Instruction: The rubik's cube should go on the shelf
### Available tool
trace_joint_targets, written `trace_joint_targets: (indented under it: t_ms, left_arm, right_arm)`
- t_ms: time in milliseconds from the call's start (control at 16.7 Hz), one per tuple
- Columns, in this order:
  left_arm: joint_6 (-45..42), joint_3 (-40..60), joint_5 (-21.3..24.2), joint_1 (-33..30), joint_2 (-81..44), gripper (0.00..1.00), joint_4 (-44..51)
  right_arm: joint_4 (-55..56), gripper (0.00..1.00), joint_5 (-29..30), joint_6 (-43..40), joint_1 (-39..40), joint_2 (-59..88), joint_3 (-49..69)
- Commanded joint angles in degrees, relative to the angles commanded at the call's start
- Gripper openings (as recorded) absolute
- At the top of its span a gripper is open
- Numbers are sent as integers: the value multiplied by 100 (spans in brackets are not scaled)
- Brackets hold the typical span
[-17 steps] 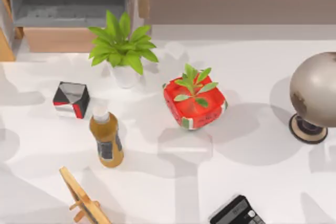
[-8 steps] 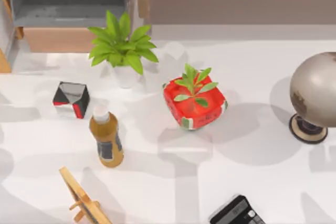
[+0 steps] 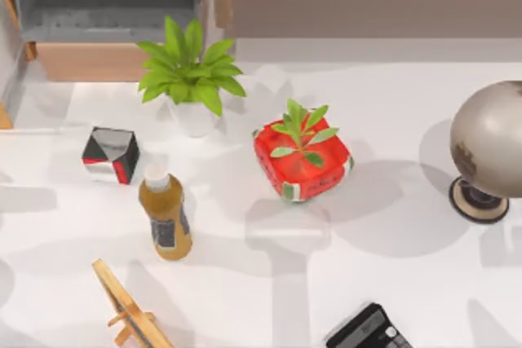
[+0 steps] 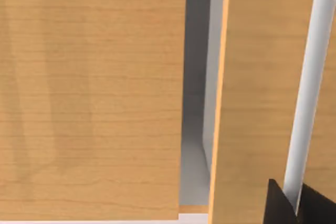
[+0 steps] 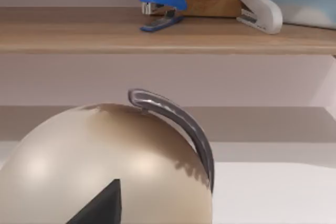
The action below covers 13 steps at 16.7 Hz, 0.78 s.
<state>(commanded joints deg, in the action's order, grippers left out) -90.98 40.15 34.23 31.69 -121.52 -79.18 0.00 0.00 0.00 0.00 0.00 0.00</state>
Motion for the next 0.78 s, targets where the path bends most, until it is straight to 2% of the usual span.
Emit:
trace_joint_targets:
  t_ms: [120, 540, 780]
  left_arm:
    - [-12, -89, 46, 70, 55, 0, -69]
    - [-42, -1201, 698, 708, 478, 0, -691]
    - [-42, -1232, 722, 729, 487, 0, -709]
  right_arm:
    - [0, 100, 0, 0, 0, 0, 0]
    - [0, 100, 0, 0, 0, 0, 0]
    - [0, 100, 0, 0, 0, 0, 0]
